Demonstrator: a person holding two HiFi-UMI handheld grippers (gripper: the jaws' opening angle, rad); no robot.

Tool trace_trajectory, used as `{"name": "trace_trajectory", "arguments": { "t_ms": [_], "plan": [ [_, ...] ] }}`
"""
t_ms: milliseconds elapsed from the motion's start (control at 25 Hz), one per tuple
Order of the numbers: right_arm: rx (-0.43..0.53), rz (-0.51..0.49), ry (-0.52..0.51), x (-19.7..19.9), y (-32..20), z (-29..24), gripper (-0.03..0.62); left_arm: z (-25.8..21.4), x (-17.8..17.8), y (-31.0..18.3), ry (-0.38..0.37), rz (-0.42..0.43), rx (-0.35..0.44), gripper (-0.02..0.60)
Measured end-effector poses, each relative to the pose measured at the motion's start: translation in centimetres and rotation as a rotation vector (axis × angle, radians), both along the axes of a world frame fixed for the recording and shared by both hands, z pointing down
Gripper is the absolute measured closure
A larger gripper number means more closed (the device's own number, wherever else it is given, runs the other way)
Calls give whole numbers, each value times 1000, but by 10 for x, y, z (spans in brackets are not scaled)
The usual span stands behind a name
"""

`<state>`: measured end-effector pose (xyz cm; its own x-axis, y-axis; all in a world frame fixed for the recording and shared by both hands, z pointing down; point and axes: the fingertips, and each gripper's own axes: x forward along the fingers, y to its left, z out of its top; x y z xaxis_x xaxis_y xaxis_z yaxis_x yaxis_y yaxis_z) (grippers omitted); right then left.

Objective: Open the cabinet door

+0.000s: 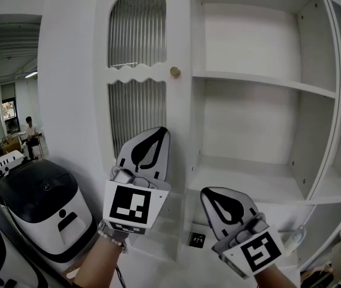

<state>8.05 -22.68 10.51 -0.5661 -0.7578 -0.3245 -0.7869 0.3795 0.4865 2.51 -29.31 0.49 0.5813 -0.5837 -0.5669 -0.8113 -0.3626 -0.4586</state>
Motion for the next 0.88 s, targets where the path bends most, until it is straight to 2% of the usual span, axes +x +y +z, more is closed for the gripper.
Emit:
{"name": "trace_trajectory", "arguments": {
  "t_ms": [440,880],
  "plan": [
    [9,5,12,3,-7,-13,592,-38,11,-22,19,20,23,548],
    [-9,18,25,3,-12,-9,592,-83,19,-39,15,-9,54,488]
  ]
}}
